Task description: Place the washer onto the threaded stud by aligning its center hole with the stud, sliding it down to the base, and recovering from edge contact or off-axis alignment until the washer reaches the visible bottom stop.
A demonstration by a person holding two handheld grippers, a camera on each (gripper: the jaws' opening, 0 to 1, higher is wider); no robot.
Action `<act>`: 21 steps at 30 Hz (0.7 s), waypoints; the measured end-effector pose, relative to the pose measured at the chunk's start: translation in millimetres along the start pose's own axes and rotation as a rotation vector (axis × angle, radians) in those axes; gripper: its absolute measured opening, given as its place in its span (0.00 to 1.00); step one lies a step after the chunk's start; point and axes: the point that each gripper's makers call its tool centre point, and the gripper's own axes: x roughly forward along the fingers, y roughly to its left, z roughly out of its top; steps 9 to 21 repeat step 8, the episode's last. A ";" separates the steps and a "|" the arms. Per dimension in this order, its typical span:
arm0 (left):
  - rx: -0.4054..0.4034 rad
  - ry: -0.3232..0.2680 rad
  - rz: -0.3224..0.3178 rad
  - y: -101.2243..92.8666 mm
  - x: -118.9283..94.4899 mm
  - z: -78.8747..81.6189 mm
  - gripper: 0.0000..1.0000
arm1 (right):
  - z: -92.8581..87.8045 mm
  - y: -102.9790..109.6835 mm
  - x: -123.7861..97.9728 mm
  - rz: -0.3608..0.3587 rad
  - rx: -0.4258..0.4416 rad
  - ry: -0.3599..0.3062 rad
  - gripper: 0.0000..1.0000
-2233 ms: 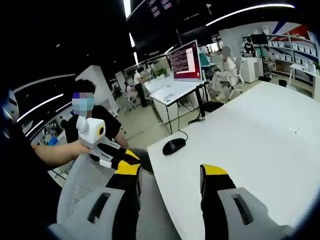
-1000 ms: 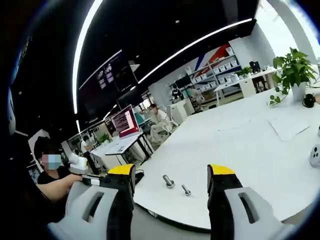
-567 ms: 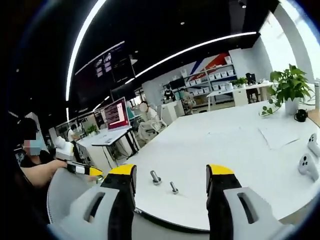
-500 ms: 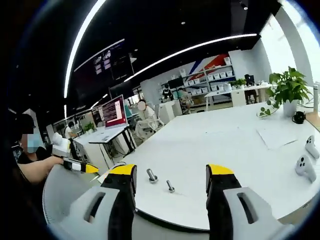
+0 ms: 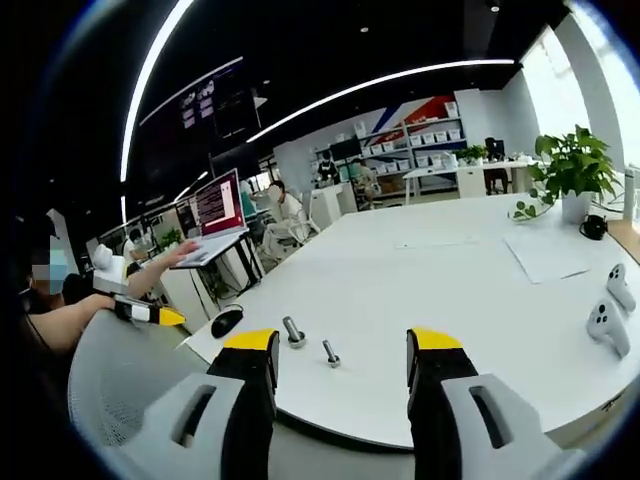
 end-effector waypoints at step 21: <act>-0.009 -0.004 0.003 0.2 -0.3 0.5 0.24 | -0.9 4.0 -0.9 0.001 0.010 0.010 0.54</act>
